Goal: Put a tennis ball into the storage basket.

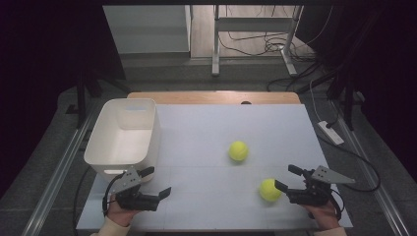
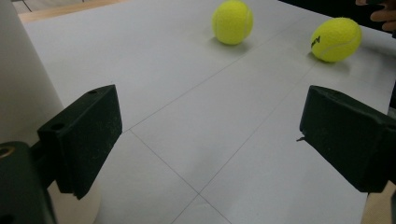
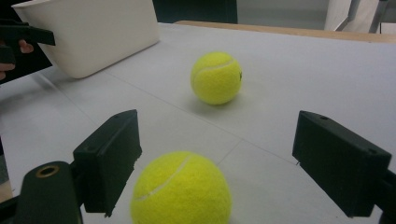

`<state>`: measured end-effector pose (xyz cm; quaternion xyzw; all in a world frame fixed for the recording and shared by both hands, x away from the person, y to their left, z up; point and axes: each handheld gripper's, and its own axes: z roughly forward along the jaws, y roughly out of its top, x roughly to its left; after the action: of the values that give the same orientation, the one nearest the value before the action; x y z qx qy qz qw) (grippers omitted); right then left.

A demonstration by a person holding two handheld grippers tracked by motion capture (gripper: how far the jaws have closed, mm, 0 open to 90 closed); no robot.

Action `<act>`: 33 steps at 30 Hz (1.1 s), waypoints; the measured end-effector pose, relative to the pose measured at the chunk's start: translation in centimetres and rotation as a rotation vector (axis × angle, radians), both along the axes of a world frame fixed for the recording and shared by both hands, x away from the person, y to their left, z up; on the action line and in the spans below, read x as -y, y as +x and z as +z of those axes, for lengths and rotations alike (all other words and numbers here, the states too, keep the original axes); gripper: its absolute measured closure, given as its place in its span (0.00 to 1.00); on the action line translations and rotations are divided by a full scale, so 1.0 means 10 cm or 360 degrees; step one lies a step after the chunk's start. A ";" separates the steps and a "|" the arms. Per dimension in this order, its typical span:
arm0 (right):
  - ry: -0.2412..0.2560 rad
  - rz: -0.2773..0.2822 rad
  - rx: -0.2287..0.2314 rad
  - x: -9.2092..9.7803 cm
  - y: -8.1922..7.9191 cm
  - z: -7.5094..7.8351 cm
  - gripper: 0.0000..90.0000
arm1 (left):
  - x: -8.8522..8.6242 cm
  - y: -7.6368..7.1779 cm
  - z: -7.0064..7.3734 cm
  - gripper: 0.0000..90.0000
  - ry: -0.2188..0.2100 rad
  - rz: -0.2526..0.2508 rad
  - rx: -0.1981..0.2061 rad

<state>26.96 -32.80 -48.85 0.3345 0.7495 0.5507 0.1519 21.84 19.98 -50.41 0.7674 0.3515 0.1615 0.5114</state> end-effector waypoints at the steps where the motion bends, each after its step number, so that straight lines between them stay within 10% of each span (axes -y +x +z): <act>1: -0.0003 0.0004 0.0003 0.00 0.00 0.00 0.17 | 0.00 0.00 0.00 0.07 -0.0001 0.0003 0.0000; 33: 0.0016 0.0014 0.0014 -0.03 0.03 -0.01 0.17 | 0.11 0.01 0.11 0.07 -0.0015 -0.0004 -0.0017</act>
<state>27.24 -32.52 -48.91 0.3295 0.7475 0.5567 0.1510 21.96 18.92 -49.29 0.7663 0.3541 0.1551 0.5132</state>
